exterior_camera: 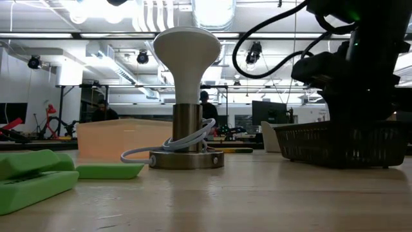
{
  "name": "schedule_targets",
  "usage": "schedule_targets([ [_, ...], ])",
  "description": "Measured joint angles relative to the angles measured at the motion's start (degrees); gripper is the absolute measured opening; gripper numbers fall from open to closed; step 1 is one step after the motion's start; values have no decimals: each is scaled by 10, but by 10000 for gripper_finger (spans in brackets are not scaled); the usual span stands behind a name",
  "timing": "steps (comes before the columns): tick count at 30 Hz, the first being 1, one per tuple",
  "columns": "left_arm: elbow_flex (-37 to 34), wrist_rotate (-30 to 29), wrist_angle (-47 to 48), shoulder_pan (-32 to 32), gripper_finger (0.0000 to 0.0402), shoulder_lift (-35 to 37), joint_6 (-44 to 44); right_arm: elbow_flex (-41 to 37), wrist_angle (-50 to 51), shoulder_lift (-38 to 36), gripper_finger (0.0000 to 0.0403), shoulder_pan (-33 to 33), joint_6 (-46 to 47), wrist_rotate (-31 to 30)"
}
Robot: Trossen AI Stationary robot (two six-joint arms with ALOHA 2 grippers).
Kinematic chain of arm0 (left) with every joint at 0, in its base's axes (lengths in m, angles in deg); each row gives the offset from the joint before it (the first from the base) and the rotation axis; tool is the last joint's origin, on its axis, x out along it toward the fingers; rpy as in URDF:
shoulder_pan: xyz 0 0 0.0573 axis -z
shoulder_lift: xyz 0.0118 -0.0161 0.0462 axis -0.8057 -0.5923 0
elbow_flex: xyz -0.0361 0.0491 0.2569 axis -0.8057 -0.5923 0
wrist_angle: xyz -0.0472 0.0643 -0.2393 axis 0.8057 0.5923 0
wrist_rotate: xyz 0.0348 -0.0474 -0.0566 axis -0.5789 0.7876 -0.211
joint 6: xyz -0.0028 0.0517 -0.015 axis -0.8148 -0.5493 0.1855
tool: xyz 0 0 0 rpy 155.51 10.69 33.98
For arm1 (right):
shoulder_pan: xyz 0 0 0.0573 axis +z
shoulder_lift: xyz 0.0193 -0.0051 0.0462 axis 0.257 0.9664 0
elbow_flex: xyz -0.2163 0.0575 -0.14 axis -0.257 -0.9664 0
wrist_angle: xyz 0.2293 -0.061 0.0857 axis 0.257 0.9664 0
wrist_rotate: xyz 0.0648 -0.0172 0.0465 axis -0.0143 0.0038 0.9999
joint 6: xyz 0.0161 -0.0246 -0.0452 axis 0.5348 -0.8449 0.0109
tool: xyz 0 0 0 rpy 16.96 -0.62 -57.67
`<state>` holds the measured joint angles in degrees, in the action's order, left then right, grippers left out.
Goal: Pick & Place School Supplies
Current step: Put the green eraser into the black bin
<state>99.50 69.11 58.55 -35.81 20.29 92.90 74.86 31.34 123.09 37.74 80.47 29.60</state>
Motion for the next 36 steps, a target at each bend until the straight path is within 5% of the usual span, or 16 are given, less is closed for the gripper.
schedule_targets([
  [14, 0, 0, 0, 0, 170, 0, 0, -4, -10, 0, 146, 0, 13, -5],
  [23, 0, 0, 0, 0, 170, 0, 0, 13, 8, -30, 148, 1, -20, -90],
  [28, 0, 0, 1, 0, 170, 0, 0, 34, 5, -83, 148, 16, -135, -189],
  [36, 0, 0, 1, 0, 170, 0, 0, 43, -112, -149, 148, 81, -458, -333],
])
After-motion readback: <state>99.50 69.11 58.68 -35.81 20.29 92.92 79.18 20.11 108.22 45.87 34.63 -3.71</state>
